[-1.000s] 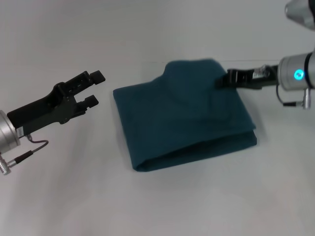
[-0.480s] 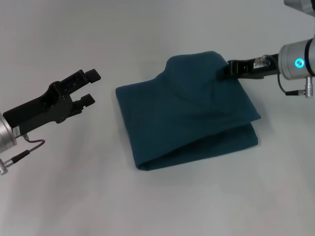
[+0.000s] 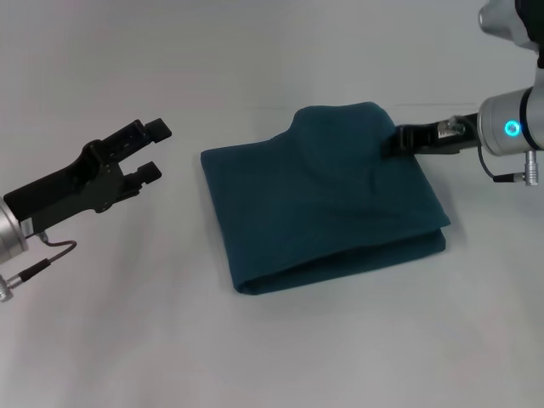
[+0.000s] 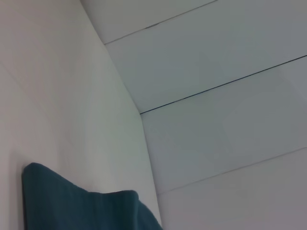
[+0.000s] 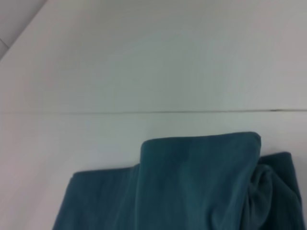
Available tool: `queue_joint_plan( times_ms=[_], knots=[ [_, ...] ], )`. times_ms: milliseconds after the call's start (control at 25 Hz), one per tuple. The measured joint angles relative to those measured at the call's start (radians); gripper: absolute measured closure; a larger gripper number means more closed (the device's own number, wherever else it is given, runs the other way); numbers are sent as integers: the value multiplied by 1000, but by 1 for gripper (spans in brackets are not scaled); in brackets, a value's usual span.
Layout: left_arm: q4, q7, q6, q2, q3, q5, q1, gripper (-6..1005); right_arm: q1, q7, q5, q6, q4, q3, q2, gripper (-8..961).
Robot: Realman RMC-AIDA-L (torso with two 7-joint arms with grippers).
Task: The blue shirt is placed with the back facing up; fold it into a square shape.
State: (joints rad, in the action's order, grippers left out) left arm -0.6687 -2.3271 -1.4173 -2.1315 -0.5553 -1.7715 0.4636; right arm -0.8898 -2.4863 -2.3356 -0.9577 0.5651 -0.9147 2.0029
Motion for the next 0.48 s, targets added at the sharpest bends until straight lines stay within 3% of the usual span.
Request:
queue_joint_plan(
  times_ms=[160, 480],
  knots=[
    [0, 0, 1, 0, 0, 0, 1, 48, -15, -13, -33, 9, -38, -1, -8, 888],
    [0, 0, 2, -1, 0, 0, 0, 48, -32, -179, -276, 160, -43, -2, -11, 695]
  ],
)
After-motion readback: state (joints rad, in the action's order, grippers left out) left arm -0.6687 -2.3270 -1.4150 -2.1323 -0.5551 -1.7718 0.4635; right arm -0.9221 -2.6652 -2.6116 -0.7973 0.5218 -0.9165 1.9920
